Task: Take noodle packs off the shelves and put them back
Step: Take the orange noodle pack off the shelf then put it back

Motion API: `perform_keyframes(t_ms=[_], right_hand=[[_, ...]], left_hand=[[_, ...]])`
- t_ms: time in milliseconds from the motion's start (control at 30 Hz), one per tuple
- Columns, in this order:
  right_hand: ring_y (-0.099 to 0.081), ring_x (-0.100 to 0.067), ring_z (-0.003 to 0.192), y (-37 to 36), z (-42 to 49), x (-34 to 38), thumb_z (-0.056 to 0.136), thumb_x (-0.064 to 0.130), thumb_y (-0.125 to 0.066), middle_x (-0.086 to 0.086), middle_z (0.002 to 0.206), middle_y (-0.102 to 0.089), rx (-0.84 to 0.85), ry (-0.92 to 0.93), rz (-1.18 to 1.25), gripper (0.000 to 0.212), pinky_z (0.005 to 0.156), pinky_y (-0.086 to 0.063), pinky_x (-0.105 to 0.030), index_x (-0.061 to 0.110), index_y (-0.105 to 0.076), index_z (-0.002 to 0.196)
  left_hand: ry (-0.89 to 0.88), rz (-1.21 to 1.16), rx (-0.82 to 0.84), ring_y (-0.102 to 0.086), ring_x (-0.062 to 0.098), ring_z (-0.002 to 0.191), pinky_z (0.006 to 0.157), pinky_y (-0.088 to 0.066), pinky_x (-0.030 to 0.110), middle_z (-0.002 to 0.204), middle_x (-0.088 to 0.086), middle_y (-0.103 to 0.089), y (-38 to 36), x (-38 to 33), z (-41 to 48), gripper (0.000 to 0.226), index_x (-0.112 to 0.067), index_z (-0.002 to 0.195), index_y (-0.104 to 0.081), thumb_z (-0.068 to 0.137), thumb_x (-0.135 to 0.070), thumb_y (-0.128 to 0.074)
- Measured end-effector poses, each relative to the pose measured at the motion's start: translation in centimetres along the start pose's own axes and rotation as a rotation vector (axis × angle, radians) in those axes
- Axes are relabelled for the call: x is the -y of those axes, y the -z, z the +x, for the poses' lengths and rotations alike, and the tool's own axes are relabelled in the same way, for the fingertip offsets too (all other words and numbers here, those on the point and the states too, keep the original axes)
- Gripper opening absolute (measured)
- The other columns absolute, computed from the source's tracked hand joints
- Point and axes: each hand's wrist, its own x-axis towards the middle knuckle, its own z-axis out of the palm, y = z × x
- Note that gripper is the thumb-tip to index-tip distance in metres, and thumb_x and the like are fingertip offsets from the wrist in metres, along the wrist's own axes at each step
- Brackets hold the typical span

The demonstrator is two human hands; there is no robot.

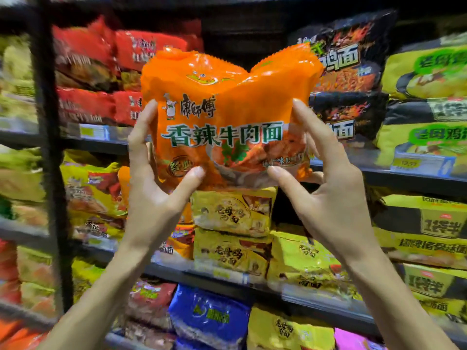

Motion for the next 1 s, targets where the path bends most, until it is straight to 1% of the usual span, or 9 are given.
perform_keyframes(t_ms=[67, 167, 300, 433, 533, 633, 800, 900, 1000], right_hand=[[-0.042, -0.002, 0.137, -0.8, 2.2, -0.5, 0.090, 0.018, -0.074, 0.028, 0.149, -0.037, -0.011, 0.042, -0.044, 0.079, 0.111, -0.038, -0.021, 0.026, -0.031, 0.156], [-0.045, -0.006, 0.131, -1.8, 6.2, -1.6, 0.088, 0.012, -0.075, 0.031, 0.144, -0.035, -0.039, 0.088, -0.096, 0.083, 0.108, -0.033, -0.012, 0.021, -0.030, 0.157], [-0.048, -0.015, 0.131, -2.7, 10.8, -3.4, 0.086, 0.002, -0.072, 0.034, 0.142, -0.034, -0.096, 0.149, -0.121, 0.087, 0.105, -0.050, -0.041, 0.025, -0.027, 0.157], [-0.049, -0.018, 0.129, -3.7, 14.1, -5.0, 0.087, -0.001, -0.069, 0.018, 0.134, -0.043, -0.132, 0.133, -0.151, 0.088, 0.102, -0.051, -0.044, 0.026, -0.024, 0.158], [-0.049, -0.016, 0.127, -4.8, 15.7, -6.1, 0.089, 0.001, -0.067, 0.005, 0.134, -0.048, -0.148, 0.101, -0.199, 0.086, 0.102, -0.045, -0.030, 0.027, -0.021, 0.157], [-0.049, -0.014, 0.124, -5.8, 16.9, -7.2, 0.091, 0.002, -0.067, -0.009, 0.141, -0.051, -0.140, 0.074, -0.236, 0.087, 0.100, -0.039, -0.021, 0.029, -0.019, 0.159], [-0.047, -0.020, 0.126, -6.7, 17.8, -8.8, 0.088, -0.003, -0.069, -0.004, 0.134, -0.053, -0.152, 0.087, -0.256, 0.092, 0.100, -0.045, -0.031, 0.033, -0.019, 0.156], [-0.044, -0.018, 0.129, -7.2, 17.9, -9.7, 0.086, -0.005, -0.070, 0.006, 0.138, -0.043, -0.154, 0.100, -0.233, 0.094, 0.105, -0.044, -0.036, 0.037, -0.019, 0.153], [-0.038, -0.025, 0.138, -7.7, 18.2, -10.4, 0.085, -0.005, -0.070, -0.007, 0.152, -0.032, -0.159, 0.107, -0.193, 0.094, 0.109, -0.043, -0.043, 0.046, -0.020, 0.146]], left_hand=[[-0.051, 0.056, -0.014, -0.039, 0.004, 0.145, 0.121, -0.033, 0.029, 0.156, -0.017, -0.037, 0.3, 0.8, 2.3, 0.089, -0.019, 0.158, -0.023, 0.087, -0.003, -0.074], [-0.123, 0.068, -0.057, -0.040, 0.010, 0.146, 0.122, -0.033, 0.038, 0.156, -0.012, -0.040, -0.1, 2.5, 6.8, 0.086, -0.018, 0.157, -0.027, 0.087, -0.004, -0.076], [-0.166, 0.038, -0.040, -0.042, -0.020, 0.130, 0.111, -0.035, 0.010, 0.139, -0.039, -0.040, -1.2, 3.5, 11.7, 0.082, -0.019, 0.153, -0.028, 0.088, -0.008, -0.078], [-0.172, 0.027, -0.029, -0.040, -0.022, 0.129, 0.106, -0.035, 0.004, 0.146, -0.019, -0.041, -1.9, 5.2, 15.4, 0.086, -0.012, 0.157, -0.026, 0.089, -0.010, -0.078], [-0.182, 0.024, -0.021, -0.037, -0.033, 0.122, 0.100, -0.030, -0.005, 0.138, -0.031, -0.035, -2.5, 6.4, 17.2, 0.083, -0.007, 0.156, -0.025, 0.089, -0.003, -0.075], [-0.194, 0.015, 0.002, -0.039, -0.029, 0.123, 0.102, -0.034, -0.001, 0.137, -0.036, -0.035, -2.8, 8.0, 18.6, 0.083, -0.010, 0.156, -0.025, 0.090, -0.006, -0.075], [-0.200, 0.021, 0.006, -0.039, -0.027, 0.124, 0.105, -0.035, 0.002, 0.150, -0.007, -0.039, -3.2, 9.7, 20.1, 0.083, -0.013, 0.152, -0.026, 0.088, -0.010, -0.079], [-0.198, 0.054, 0.017, -0.040, -0.034, 0.115, 0.094, -0.039, -0.003, 0.150, 0.004, -0.036, -3.7, 11.1, 20.3, 0.081, -0.006, 0.147, -0.025, 0.085, 0.010, -0.075], [-0.183, 0.079, 0.014, -0.038, -0.041, 0.104, 0.082, -0.035, -0.010, 0.142, 0.001, -0.034, -4.4, 12.0, 20.0, 0.084, 0.001, 0.142, -0.023, 0.076, 0.026, -0.070]])
